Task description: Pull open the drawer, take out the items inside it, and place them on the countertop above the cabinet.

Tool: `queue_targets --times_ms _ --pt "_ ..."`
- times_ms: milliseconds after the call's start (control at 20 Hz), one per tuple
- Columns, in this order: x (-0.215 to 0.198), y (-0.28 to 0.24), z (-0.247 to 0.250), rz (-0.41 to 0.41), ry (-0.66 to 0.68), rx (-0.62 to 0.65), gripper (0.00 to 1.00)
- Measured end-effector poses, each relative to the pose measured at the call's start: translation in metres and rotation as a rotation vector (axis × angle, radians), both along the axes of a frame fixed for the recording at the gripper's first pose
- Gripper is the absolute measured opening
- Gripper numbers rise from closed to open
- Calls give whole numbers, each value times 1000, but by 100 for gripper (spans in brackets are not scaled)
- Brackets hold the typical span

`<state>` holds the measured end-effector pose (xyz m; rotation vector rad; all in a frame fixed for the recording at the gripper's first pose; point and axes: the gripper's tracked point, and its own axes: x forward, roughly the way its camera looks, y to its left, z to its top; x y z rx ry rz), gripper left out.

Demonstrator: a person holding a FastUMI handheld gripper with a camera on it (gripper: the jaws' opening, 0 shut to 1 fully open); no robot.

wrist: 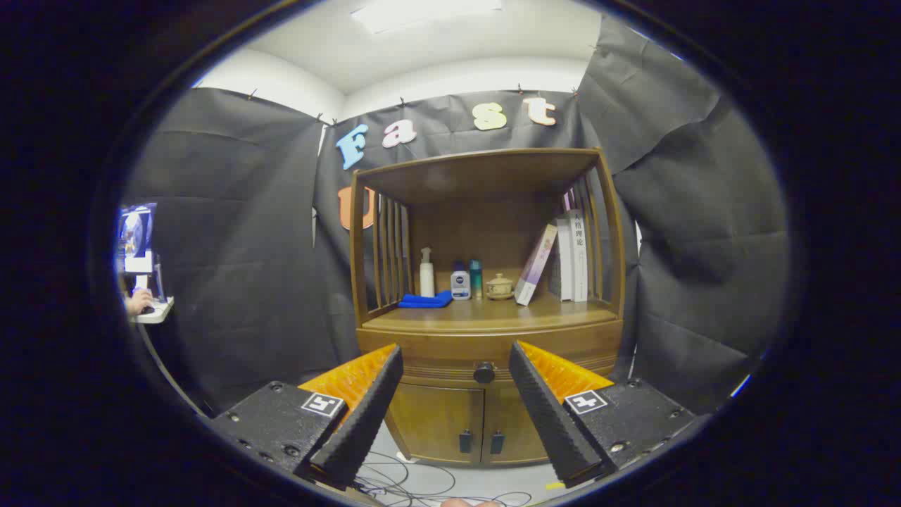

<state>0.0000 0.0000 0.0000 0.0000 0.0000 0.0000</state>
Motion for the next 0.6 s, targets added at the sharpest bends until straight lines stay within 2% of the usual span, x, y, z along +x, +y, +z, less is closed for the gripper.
queue_targets --times_ms 600 --pt "-3 -7 9 -3 -15 10 99"
